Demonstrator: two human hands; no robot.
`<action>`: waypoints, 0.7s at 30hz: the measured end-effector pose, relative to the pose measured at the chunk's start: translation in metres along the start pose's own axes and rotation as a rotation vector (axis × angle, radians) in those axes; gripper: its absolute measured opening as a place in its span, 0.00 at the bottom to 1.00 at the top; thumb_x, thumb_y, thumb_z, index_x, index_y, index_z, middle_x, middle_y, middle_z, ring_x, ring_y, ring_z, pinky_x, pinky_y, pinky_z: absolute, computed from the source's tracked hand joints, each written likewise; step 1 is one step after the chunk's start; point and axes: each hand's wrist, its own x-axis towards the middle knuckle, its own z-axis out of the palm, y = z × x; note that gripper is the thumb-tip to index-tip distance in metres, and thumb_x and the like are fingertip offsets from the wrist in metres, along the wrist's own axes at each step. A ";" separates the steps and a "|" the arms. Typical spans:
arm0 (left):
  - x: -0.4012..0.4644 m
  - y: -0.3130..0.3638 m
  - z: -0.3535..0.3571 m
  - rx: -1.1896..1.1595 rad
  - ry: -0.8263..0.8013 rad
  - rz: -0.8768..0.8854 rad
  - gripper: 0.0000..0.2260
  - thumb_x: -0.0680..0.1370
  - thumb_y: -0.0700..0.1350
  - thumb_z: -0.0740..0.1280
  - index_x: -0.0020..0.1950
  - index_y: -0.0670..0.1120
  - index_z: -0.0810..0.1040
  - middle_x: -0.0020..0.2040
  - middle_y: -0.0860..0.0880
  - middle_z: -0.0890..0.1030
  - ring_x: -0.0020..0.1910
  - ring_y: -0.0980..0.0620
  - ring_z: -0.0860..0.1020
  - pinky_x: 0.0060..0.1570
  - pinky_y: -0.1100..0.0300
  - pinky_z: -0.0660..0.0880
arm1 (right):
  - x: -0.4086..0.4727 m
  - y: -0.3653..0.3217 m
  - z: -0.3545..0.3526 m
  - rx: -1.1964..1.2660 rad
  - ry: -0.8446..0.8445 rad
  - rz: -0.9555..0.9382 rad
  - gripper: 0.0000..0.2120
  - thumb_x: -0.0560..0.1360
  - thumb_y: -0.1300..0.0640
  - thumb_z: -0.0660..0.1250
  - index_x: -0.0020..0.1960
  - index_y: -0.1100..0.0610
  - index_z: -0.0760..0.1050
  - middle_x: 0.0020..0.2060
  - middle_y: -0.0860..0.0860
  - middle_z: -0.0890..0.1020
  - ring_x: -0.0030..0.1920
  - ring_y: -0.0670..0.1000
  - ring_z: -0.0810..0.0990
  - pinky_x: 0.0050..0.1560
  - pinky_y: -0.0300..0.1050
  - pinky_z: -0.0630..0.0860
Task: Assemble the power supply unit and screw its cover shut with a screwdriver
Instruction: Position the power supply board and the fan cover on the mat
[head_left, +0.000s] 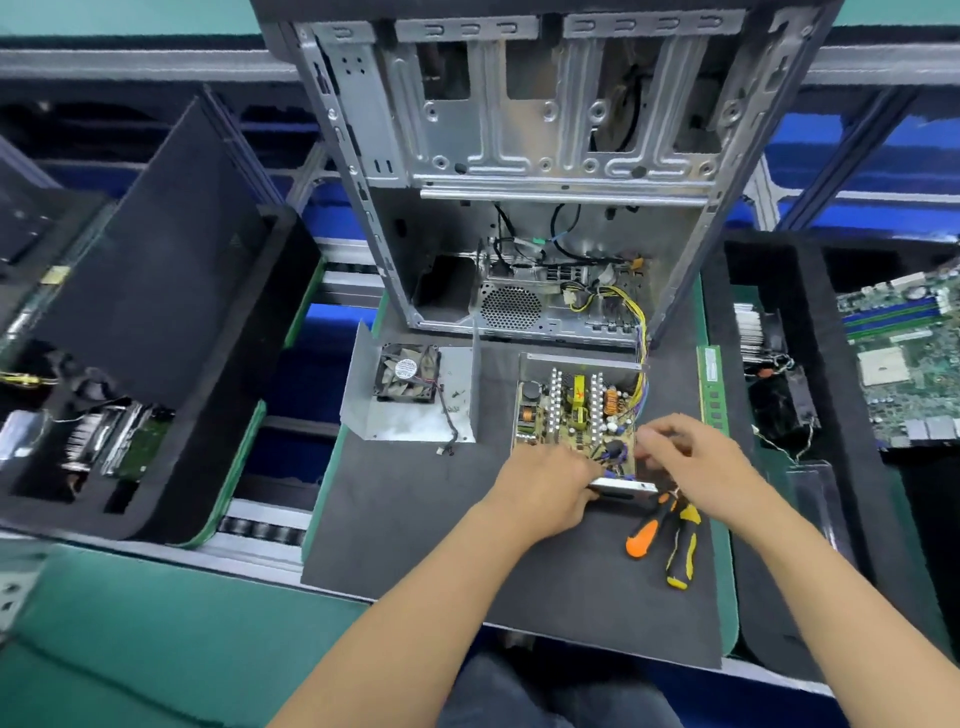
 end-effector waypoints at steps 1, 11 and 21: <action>-0.002 -0.001 -0.001 -0.005 0.013 0.006 0.10 0.83 0.51 0.62 0.56 0.46 0.78 0.53 0.46 0.82 0.54 0.42 0.78 0.46 0.52 0.72 | 0.000 -0.004 0.000 0.011 0.023 -0.020 0.06 0.78 0.43 0.65 0.46 0.43 0.78 0.40 0.41 0.85 0.44 0.43 0.83 0.40 0.40 0.75; -0.085 -0.079 0.027 -0.424 0.960 -0.276 0.06 0.80 0.40 0.67 0.47 0.42 0.84 0.44 0.51 0.84 0.43 0.53 0.79 0.48 0.65 0.74 | -0.002 -0.027 0.013 0.200 0.322 -0.191 0.06 0.79 0.47 0.64 0.45 0.42 0.79 0.42 0.41 0.84 0.45 0.46 0.83 0.48 0.41 0.74; -0.025 -0.155 0.026 -0.363 0.469 -0.447 0.07 0.80 0.39 0.68 0.54 0.38 0.85 0.48 0.41 0.80 0.50 0.40 0.78 0.46 0.52 0.74 | -0.007 -0.016 0.036 0.234 0.493 -0.167 0.07 0.78 0.45 0.62 0.46 0.42 0.78 0.44 0.41 0.84 0.42 0.43 0.83 0.44 0.30 0.74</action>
